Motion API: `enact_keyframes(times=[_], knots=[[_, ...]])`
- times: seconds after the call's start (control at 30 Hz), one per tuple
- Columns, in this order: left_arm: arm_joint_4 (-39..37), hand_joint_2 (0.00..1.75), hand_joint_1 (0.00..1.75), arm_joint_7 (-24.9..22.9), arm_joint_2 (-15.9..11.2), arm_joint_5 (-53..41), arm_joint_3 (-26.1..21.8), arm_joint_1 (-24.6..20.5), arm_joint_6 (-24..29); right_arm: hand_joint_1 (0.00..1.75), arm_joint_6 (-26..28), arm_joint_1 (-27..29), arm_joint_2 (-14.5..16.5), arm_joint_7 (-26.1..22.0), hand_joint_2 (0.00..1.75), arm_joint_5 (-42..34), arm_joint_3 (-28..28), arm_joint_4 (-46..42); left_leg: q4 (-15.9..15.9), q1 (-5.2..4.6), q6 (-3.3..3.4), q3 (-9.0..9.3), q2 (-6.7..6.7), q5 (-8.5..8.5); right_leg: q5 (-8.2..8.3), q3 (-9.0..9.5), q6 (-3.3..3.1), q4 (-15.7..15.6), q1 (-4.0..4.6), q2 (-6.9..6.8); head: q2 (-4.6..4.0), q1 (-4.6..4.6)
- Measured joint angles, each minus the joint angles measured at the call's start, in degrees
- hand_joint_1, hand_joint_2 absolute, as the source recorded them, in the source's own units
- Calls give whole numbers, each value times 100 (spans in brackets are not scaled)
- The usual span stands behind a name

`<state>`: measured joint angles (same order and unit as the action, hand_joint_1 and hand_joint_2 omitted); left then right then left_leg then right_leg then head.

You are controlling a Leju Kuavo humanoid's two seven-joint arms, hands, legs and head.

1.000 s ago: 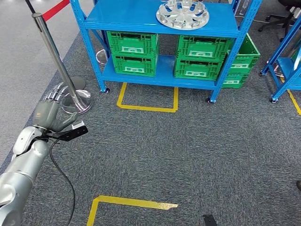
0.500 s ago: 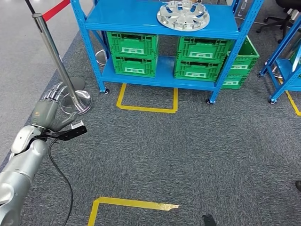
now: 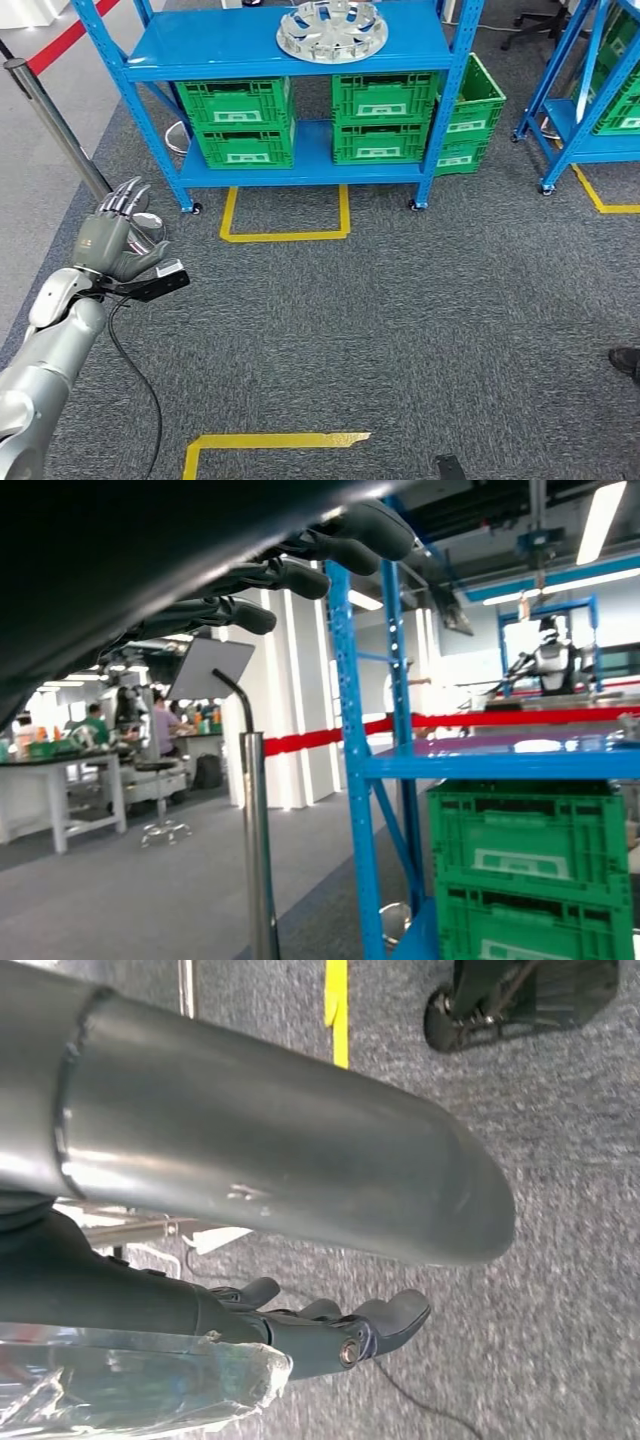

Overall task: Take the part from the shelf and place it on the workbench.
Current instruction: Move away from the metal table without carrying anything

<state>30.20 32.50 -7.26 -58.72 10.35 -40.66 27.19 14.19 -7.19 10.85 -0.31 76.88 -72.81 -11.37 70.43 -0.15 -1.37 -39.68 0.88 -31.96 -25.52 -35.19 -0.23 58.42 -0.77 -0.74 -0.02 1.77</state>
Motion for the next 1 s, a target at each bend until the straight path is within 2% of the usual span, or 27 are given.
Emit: enact_keyframes(times=[0.03,0.07,0.1,0.17,0.2,0.23,0.27,0.37,0.67,1.0], knots=[[-4,0,0,-4,-4,-1,3,17,0,0,-1,5,0,0,0,-2,0,0,278,3,-6,-150,-16,-77,-1,2,-2,0,1,32,0,-1],[-7,0,0,-8,-4,-1,7,31,0,0,-2,12,0,0,0,-5,0,0,366,6,-3,-215,-21,-42,-2,5,-2,1,1,71,0,-1],[-8,0,0,-9,-4,-1,10,38,1,0,-3,16,-1,0,0,-8,0,0,236,9,8,-170,-26,98,-3,10,-2,2,2,108,1,-3],[-8,0,0,-11,-11,2,14,37,3,0,-2,10,0,0,0,-13,0,0,-486,14,51,165,-100,517,-5,26,4,2,2,189,1,-4],[-8,0,0,-11,-20,5,15,33,4,0,3,3,0,4,0,-11,0,0,-848,14,76,344,-154,651,-6,26,16,8,7,220,1,-6],[-8,0,0,-12,-28,10,16,29,5,0,17,-1,0,14,0,-2,0,0,-1104,12,95,468,-201,715,-4,16,36,12,11,249,0,-5],[-8,0,0,-14,-33,19,20,26,5,0,40,0,-1,28,0,11,0,0,-1237,13,95,527,-233,718,-11,-1,50,21,18,267,0,-9],[-8,0,0,-24,-34,48,51,25,7,0,109,23,-4,72,0,51,0,0,-1290,7,56,534,-227,708,-13,-19,36,19,19,280,1,-14],[-8,0,0,-28,-32,58,75,25,7,0,120,21,-5,84,0,65,2,0,-1286,-16,128,524,-228,714,39,19,105,-73,-3,277,1,-14],[-8,0,0,-46,-32,62,91,24,1,0,167,21,-7,162,0,119,11,0,-1285,-13,136,524,-228,713,40,14,133,-77,-2,277,1,-12]])
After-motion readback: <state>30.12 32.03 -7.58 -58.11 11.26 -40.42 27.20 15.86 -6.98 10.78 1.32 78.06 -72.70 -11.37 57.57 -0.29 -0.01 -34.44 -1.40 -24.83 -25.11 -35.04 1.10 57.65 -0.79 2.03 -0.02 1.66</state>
